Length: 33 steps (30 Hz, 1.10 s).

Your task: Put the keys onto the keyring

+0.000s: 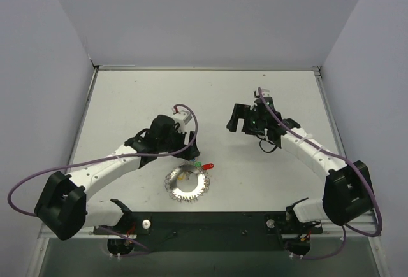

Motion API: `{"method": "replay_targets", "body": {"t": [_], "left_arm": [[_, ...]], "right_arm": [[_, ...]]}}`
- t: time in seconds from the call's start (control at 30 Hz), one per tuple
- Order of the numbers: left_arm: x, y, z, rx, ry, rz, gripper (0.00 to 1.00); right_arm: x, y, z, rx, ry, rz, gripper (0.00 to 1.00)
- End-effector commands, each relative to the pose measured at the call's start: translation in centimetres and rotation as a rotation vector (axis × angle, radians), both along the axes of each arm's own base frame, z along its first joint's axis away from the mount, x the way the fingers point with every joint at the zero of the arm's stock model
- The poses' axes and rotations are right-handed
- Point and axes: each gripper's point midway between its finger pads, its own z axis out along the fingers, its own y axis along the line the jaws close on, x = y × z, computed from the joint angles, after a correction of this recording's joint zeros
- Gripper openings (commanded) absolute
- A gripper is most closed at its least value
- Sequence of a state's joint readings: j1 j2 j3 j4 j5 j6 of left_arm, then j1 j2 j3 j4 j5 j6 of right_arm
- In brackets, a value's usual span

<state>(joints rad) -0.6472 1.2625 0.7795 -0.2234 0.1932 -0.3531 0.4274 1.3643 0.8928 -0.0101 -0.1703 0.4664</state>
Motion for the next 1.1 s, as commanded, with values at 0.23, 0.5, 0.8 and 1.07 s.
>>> {"method": "replay_targets", "body": {"t": [0.23,0.5,0.8,1.07], "left_arm": [[-1.4,0.8,-1.8,0.071,0.021,-0.02,0.85],[-2.3,0.3,-2.5,0.053,0.05,-0.062,0.69],[-2.6,-0.3,-4.5,0.094,0.077,-0.067,0.61],[-1.8,-1.0,-5.3,0.112,0.064,-0.069,0.41]], "right_arm": [[-0.6,2.4,0.5,0.012,0.018,0.127,0.99],[-0.7,3.6,-0.1,0.015,0.045,0.166,0.99],[-0.8,3.7,-0.7,0.005,0.062,0.173,0.98],[-0.8,3.7,-0.9,0.001,0.072,0.173,0.98]]}}
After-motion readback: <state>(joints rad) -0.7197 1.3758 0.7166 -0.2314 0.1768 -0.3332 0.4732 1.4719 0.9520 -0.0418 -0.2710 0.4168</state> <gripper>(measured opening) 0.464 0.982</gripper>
